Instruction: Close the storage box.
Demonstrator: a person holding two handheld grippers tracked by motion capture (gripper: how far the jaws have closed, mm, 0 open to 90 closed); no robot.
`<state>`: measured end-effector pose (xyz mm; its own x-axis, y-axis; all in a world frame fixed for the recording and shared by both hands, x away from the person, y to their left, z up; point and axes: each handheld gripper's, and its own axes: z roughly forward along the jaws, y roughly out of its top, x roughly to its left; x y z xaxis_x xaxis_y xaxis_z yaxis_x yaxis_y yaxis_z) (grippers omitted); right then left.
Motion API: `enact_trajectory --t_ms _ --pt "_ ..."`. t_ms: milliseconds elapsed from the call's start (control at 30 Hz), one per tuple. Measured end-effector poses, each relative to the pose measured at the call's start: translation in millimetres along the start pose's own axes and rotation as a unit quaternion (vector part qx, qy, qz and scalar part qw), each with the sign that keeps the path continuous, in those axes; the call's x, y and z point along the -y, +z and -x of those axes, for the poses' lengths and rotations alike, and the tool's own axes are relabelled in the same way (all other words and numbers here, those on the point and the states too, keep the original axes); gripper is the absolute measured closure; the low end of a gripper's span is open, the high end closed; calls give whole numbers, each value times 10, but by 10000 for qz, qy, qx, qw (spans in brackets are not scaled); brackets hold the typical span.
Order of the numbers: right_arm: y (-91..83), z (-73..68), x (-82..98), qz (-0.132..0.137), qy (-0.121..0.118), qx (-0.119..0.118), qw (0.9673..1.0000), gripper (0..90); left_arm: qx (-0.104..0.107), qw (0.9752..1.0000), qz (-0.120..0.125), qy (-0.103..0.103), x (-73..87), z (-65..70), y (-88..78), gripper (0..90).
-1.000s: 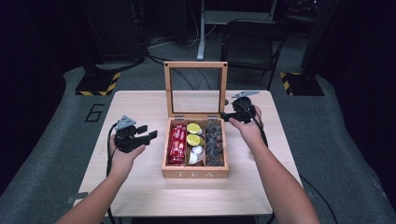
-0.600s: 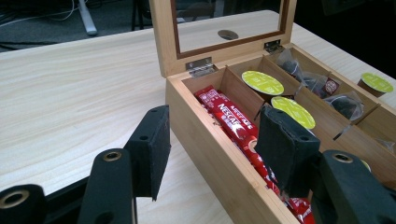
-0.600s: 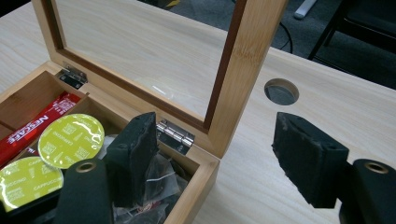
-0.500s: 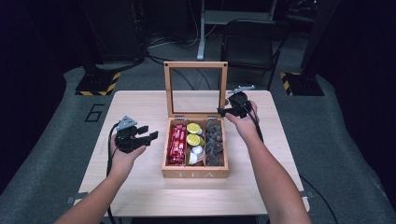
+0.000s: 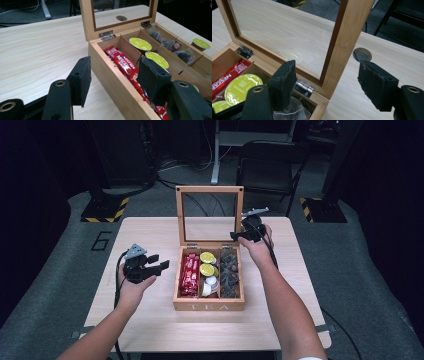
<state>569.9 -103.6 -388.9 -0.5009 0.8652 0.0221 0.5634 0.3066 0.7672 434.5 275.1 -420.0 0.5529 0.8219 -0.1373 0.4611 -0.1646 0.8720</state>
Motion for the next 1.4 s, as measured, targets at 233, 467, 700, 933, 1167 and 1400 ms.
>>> enact_trajectory --t_ms 233,467,700,933,1167,1400 --pt "71 41 13 -41 111 21 9999 304 18 10000 -24 -3 1 -17 -6 446" --pt "117 36 16 -24 112 5 9999 304 31 10000 -7 3 9 -8 -12 446" --pt "186 -27 20 -70 80 -14 9999 304 34 10000 -52 18 52 -13 -19 446" --pt "226 -23 15 -17 77 -56 10000 306 22 10000 -57 21 59 -10 -42 446" --pt "232 -11 7 4 53 -65 10000 321 -17 10000 -88 -1 98 -5 -82 446" --pt "196 -9 -40 15 53 -42 10000 337 -77 10000 -46 -41 101 -13 -147 446"
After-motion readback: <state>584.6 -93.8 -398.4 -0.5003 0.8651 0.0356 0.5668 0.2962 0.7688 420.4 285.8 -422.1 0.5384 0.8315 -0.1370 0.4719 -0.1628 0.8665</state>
